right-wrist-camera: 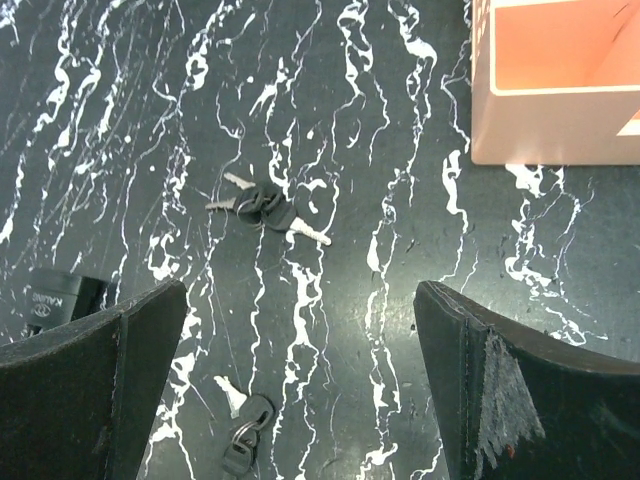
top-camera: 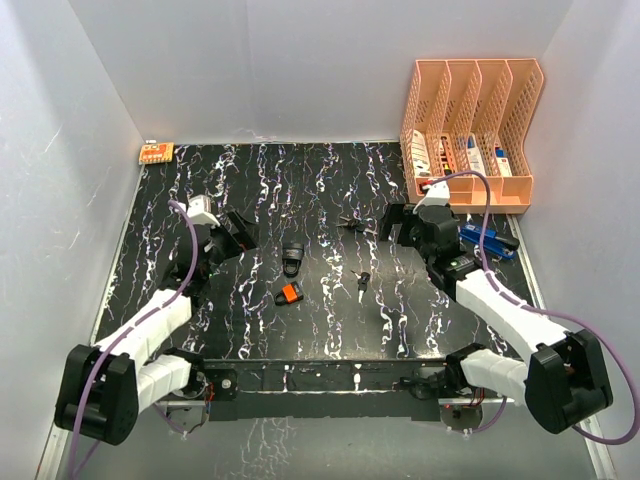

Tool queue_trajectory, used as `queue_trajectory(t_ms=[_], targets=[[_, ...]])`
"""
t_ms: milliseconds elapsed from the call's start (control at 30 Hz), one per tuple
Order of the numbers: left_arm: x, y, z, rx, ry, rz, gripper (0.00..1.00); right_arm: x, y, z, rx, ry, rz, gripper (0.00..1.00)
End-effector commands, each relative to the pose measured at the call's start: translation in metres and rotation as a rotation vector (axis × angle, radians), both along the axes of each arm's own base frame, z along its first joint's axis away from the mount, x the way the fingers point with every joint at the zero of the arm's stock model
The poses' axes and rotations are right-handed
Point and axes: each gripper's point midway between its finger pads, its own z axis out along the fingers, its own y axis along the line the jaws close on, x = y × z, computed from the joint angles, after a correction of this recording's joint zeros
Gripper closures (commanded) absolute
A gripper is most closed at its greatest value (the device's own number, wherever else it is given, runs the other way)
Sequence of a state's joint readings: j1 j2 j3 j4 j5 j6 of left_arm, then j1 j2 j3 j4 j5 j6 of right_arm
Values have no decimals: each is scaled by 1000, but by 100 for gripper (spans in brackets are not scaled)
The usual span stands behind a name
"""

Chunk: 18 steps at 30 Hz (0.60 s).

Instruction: Unlock with the key

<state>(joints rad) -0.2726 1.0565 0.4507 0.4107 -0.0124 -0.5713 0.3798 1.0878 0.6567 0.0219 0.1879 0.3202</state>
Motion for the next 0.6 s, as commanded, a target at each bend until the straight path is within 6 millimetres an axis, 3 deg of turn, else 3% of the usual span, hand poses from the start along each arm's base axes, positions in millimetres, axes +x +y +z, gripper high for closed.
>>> queue_trajectory(t_ms=[0, 267, 567], targets=[[4, -8, 11, 3, -22, -39, 2, 7, 13, 18, 24, -35, 51, 2], [5, -15, 7, -3, -8, -75, 2, 10, 28, 0, 26, 27, 120, 2], [4, -22, 12, -14, -8, -119, 2, 11, 31, -3, 51, 33, 117, 2]])
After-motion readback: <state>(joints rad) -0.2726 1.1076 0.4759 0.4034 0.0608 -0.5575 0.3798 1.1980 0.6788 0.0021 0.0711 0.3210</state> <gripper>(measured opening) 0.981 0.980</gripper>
